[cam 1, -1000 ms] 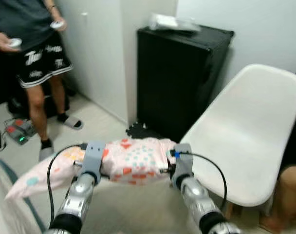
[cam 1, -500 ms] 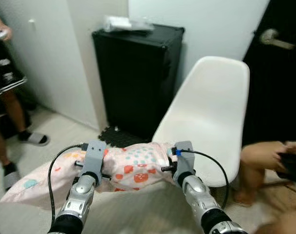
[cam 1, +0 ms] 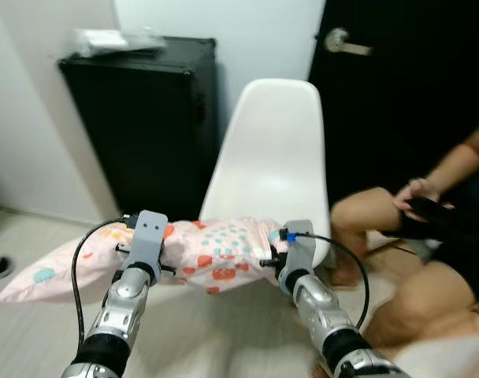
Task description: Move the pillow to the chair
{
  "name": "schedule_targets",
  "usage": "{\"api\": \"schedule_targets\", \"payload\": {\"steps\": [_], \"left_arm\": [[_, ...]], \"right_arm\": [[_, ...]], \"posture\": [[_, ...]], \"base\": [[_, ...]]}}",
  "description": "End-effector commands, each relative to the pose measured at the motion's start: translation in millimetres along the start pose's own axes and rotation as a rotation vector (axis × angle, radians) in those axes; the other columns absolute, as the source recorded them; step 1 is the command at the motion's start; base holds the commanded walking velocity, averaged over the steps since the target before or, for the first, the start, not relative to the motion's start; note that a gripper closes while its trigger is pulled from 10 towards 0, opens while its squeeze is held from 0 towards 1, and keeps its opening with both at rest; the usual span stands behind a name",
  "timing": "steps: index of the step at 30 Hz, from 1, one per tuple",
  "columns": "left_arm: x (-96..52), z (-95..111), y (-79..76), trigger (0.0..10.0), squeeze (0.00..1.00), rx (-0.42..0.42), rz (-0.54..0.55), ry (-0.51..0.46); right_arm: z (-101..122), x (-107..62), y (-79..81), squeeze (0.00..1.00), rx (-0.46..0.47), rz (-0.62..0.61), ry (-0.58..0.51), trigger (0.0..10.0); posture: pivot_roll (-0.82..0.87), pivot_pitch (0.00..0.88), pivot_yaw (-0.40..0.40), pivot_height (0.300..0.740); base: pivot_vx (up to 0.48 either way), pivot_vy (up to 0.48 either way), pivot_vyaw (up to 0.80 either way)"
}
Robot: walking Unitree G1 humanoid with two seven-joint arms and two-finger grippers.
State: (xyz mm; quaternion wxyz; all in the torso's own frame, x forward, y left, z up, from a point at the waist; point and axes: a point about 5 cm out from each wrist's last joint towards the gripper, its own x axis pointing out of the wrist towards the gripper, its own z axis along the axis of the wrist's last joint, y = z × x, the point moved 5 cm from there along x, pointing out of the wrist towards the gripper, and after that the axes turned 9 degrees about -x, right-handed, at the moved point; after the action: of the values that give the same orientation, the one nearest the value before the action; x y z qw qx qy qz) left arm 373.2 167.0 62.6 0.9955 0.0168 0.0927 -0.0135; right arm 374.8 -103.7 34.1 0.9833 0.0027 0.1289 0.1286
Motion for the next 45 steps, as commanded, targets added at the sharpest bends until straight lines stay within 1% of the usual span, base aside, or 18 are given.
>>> {"api": "schedule_targets", "payload": {"steps": [1,5,8,11,16,24,27,28,29,30,31,32,34,38,45], "left_arm": [[3.5,34,-6.0,10.0,0.0,-0.008,-0.033,-0.105],[4.4,38,-6.2,10.0,0.0,0.009,-0.033,-0.119],[5.0,37,-4.5,10.0,0.0,0.018,-0.027,-0.116],[4.2,37,-4.2,10.0,0.0,0.046,-0.032,-0.119],[0.4,35,2.1,10.0,0.0,0.035,-0.017,-0.107],[0.3,35,3.6,10.0,0.0,0.03,-0.012,-0.104],[-0.4,33,3.2,10.0,0.0,0.032,-0.011,-0.101],[-1.1,30,3.4,10.0,0.0,0.022,-0.009,-0.094],[-1.1,30,3.4,10.0,0.0,0.022,-0.009,-0.094],[-1.7,29,3.5,10.0,0.0,0.015,-0.007,-0.088],[-1.7,29,3.5,10.0,0.0,0.015,-0.007,-0.088],[-3.3,25,3.2,10.0,0.0,-0.007,0.002,-0.074],[-5.7,21,2.2,10.0,0.0,-0.035,0.016,-0.068],[-7.8,23,2.3,10.0,0.0,-0.034,0.028,-0.089],[-9.9,28,-4.3,10.0,0.0,-0.05,-0.008,-0.117]], "right_arm": [[18,6.5,10.2,0.0,0.066,0.03,-0.047,10.0],[26,9.6,10.7,0.0,0.085,0.031,-0.066,10.0],[26,10.1,10.4,0.0,0.077,0.032,-0.064,10.0],[26,10.4,8.4,0.0,0.064,0.034,-0.058,10.0],[24,9.2,8.3,0.0,0.067,0.035,-0.052,10.0],[22,9.2,8.2,0.0,0.066,0.035,-0.044,10.0],[21,9.1,11.6,0.0,0.067,0.057,-0.044,10.0],[18,8.6,18.5,0.0,0.037,0.1,-0.031,10.0],[18,8.6,18.5,0.0,0.037,0.1,-0.031,10.0],[16,8.1,23.5,0.0,0.015,0.131,-0.021,10.0],[16,8.1,23.5,0.0,0.015,0.131,-0.021,10.0],[11,7.0,25.8,0.0,0.004,0.145,-0.004,10.0],[6,5.5,23.9,0.0,0.005,0.139,0.01,10.0],[7,5.4,21.1,0.0,0.008,0.13,0.007,10.0],[12,7.2,23.0,0.0,-0.013,0.145,-0.004,10.0]], "posture": [[-0.01,0.093,-0.001,0.74],[-0.01,0.076,-0.007,0.74],[-0.01,0.072,-0.008,0.74],[0.0,0.074,-0.015,0.74],[0.0,0.073,-0.015,0.74],[0.0,0.073,-0.015,0.74],[0.0,0.075,-0.013,0.74],[-0.01,0.075,-0.01,0.74],[-0.01,0.075,-0.01,0.74],[-0.01,0.075,-0.01,0.74],[-0.01,0.075,-0.01,0.74],[0.0,0.074,-0.015,0.74],[0.0,0.075,-0.022,0.74],[0.0,0.075,-0.027,0.74],[0.0,0.073,-0.027,0.74]], "base": [[0.0,0.0,-0.8],[0.0,0.0,-0.8],[0.0,0.0,-0.8],[0.0,0.0,-0.8],[0.0,0.0,-0.8],[0.0,0.0,-0.8],[0.0,0.0,-0.8],[0.0,0.0,0.0],[0.0,0.0,0.0],[0.0,0.0,0.0],[0.0,0.0,0.0],[0.0,0.0,0.0],[0.0,0.0,0.0],[0.0,0.0,0.0],[0.0,0.0,0.0]]}}
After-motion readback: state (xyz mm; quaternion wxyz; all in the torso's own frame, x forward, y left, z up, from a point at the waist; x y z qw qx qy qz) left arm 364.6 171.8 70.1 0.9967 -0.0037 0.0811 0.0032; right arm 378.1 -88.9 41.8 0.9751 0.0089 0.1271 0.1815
